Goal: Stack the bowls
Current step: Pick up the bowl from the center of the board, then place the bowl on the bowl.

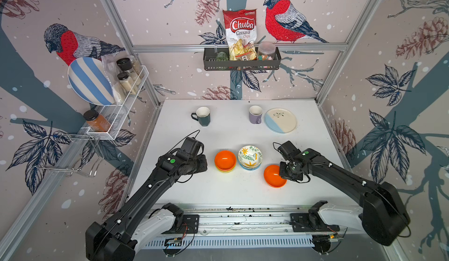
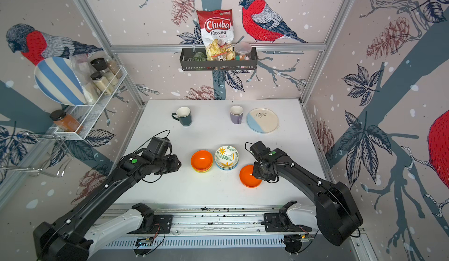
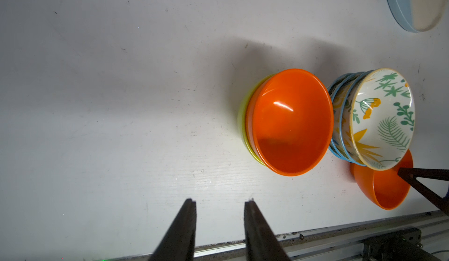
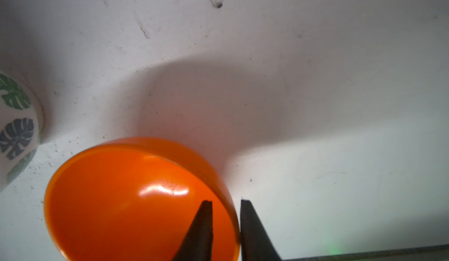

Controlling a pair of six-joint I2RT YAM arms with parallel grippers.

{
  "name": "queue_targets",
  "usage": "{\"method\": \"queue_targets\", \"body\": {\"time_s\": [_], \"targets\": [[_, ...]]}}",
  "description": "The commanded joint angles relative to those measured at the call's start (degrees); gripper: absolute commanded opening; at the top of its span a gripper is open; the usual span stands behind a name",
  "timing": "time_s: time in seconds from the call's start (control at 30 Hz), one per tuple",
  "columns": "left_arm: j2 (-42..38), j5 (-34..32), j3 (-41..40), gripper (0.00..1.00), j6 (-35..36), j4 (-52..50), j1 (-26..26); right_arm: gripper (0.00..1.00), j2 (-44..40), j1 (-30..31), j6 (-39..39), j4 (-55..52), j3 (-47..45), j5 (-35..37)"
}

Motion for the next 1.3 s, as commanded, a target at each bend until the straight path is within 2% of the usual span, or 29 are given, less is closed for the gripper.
{"method": "queue_targets", "body": {"time_s": [0.0, 0.23, 0.47, 0.7, 0.93, 1.27], "targets": [[0.17, -0.22, 0.10, 0.36, 0.40, 0.03, 0.30, 0.21, 0.21, -0.22, -0.31, 0.92, -0.37, 0.11], [0.46, 0.16, 0.09, 0.36, 0.40, 0.10, 0.48, 0.14, 0.13, -0.40, -0.48, 0.80, -0.38, 0.00], [0.51, 0.27, 0.10, 0.36, 0.48, 0.06, 0.48, 0.00, -1.79, -0.39, -0.43, -1.10, 0.89, -0.27], [1.08, 1.24, 2.15, 0.36, 0.72, -1.02, 0.65, 0.00, -5.37, -0.78, -1.58, -6.75, 5.81, 0.59], [2.84, 5.84, 6.49, 0.37, 1.51, -1.70, 0.74, 0.00, -5.89, -1.85, -4.64, -13.10, 14.11, 0.42], [8.40, 14.07, 15.56, 0.37, 3.19, -4.05, 0.75, 0.00, 2.89, 0.73, -8.70, -17.63, 28.37, -1.88]]}}
